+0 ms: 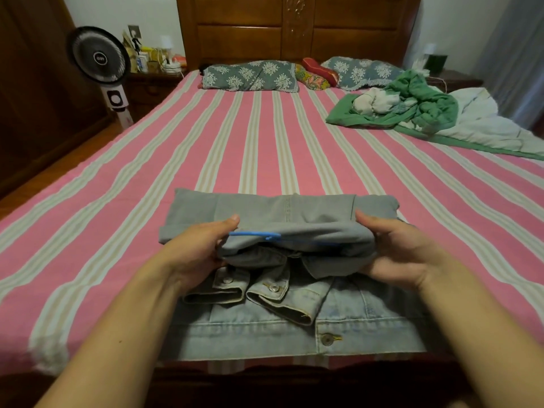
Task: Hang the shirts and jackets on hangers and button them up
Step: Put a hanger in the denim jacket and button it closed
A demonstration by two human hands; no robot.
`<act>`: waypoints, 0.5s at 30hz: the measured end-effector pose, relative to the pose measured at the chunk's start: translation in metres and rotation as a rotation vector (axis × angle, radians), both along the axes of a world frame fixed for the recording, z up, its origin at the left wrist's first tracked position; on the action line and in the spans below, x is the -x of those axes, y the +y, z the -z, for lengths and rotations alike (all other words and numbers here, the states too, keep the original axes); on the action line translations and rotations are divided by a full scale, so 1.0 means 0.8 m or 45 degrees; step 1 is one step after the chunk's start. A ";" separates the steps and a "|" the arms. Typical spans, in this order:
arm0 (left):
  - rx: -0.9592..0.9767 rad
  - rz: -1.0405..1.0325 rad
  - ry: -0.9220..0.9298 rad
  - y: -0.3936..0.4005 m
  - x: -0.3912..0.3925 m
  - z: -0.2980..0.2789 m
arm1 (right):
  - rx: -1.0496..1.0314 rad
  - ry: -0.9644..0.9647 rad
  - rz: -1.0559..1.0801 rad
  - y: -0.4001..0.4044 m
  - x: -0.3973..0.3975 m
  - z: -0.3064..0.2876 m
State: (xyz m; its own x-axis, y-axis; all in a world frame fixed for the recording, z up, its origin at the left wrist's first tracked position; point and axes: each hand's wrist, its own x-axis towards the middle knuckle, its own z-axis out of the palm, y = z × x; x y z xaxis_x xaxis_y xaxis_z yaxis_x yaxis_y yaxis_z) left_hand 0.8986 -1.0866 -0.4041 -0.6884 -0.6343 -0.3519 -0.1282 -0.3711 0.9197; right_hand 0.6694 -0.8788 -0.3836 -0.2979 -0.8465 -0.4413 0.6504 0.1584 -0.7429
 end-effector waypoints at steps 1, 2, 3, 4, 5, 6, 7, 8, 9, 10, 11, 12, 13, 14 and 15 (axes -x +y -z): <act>-0.029 0.001 -0.030 0.003 0.002 -0.002 | -0.023 -0.035 0.000 -0.001 0.001 0.002; -0.035 0.034 -0.055 0.008 0.003 -0.005 | -0.048 -0.061 0.030 -0.004 -0.001 0.004; 0.001 0.102 -0.053 0.011 0.003 -0.005 | -0.058 -0.067 0.080 -0.007 -0.004 0.006; 0.053 0.162 -0.011 0.014 0.002 -0.006 | -0.030 -0.069 0.160 -0.011 -0.009 0.007; 0.106 0.173 0.065 0.016 0.003 -0.003 | 0.024 -0.073 0.270 -0.015 -0.013 0.008; 0.162 0.130 0.129 0.019 0.002 -0.002 | 0.119 -0.103 0.390 -0.018 -0.016 0.009; 0.246 0.045 0.160 0.019 0.004 0.002 | 0.227 -0.098 0.471 -0.020 -0.019 0.011; 0.333 -0.055 0.153 0.019 0.006 0.004 | 0.297 -0.005 0.502 -0.022 -0.024 0.014; 0.393 -0.139 0.130 0.018 0.010 0.006 | 0.236 0.219 0.522 -0.022 -0.029 0.018; 0.406 -0.201 0.128 0.018 0.014 0.006 | 0.115 0.497 0.527 -0.022 -0.035 0.022; 0.401 -0.241 0.128 0.017 0.017 0.008 | -0.014 0.732 0.544 -0.020 -0.038 0.029; 0.378 -0.267 0.130 0.017 0.021 0.007 | -0.126 0.880 0.561 -0.019 -0.041 0.034; 0.351 -0.292 0.139 0.014 0.024 0.007 | -0.196 0.909 0.566 -0.018 -0.042 0.037; 0.327 -0.307 0.151 0.013 0.026 0.006 | -0.214 0.858 0.556 -0.017 -0.042 0.039; 0.314 -0.310 0.163 0.012 0.029 0.005 | -0.196 0.765 0.551 -0.016 -0.041 0.038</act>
